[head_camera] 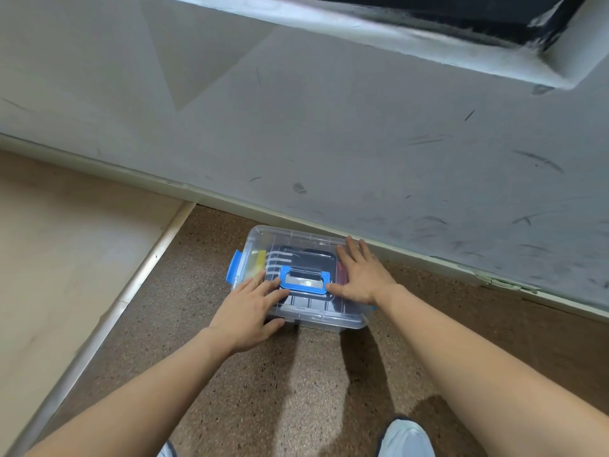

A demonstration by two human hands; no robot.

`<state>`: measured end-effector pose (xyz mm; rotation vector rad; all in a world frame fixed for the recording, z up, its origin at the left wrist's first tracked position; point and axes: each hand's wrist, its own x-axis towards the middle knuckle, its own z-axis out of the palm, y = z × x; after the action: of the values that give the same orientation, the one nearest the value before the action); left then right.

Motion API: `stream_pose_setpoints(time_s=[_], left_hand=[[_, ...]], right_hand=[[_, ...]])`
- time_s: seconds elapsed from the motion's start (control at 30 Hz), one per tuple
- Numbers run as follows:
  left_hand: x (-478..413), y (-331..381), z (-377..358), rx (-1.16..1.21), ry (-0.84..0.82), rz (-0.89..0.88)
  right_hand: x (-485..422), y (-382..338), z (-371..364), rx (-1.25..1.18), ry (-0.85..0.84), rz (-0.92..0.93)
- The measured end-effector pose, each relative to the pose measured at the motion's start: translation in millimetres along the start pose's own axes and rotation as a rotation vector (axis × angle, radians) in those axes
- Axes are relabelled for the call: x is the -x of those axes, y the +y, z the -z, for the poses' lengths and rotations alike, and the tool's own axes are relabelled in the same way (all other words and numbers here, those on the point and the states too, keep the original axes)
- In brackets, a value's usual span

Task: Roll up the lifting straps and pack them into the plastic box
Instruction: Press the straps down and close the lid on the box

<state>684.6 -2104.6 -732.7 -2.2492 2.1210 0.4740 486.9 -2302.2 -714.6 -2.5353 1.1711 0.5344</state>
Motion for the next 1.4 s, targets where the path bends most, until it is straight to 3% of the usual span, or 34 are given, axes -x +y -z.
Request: stream_pose_setpoints(time_s=[0.13, 0.23, 0.33, 0.47, 0.53, 0.63, 0.7, 0.77, 0.83, 0.93, 1.0, 1.23, 1.4], left_hand=[[3, -2, 1, 0.036, -0.045, -0.005], [2, -8, 6, 0.164, -0.028, 0.001], [5, -21, 7, 0.503, 0.187, 0.091], [5, -39, 11, 0.682, 0.58, 0.414], [1, -46, 12, 0.825, 0.543, 0.601], [-8, -56, 5, 1.113, 0.285, 0.822], [-12, -59, -2, 1.236, 0.175, 0.845], [-15, -58, -7, 1.312, 0.193, 0.789], [-17, -53, -10, 1.245, 0.333, 0.73], [-19, -44, -11, 0.899, 0.455, 0.692], [-20, -39, -11, 0.706, 0.462, 0.649], [-19, -43, 3, 0.404, 0.326, 0.633], [-17, -14, 0, 0.205, 0.34, 0.286]], right_hand=[[13, -21, -26, 0.036, 0.117, -0.008], [22, -49, -33, 0.069, 0.128, 0.171], [19, -77, -35, 0.068, 0.096, 0.26], [8, -88, -44, 0.064, 0.074, 0.244], [4, -86, -47, 0.068, 0.075, 0.238], [1, -84, -45, 0.07, 0.06, 0.242], [-1, -85, -43, 0.07, 0.044, 0.244], [-2, -85, -42, 0.065, 0.036, 0.24], [-3, -85, -41, 0.07, 0.031, 0.237], [-4, -86, -40, 0.074, 0.024, 0.239], [-4, -86, -40, 0.072, 0.025, 0.239], [-3, -84, -38, -0.042, 0.019, 0.258], [16, -56, -32, -0.475, 0.277, 0.205]])
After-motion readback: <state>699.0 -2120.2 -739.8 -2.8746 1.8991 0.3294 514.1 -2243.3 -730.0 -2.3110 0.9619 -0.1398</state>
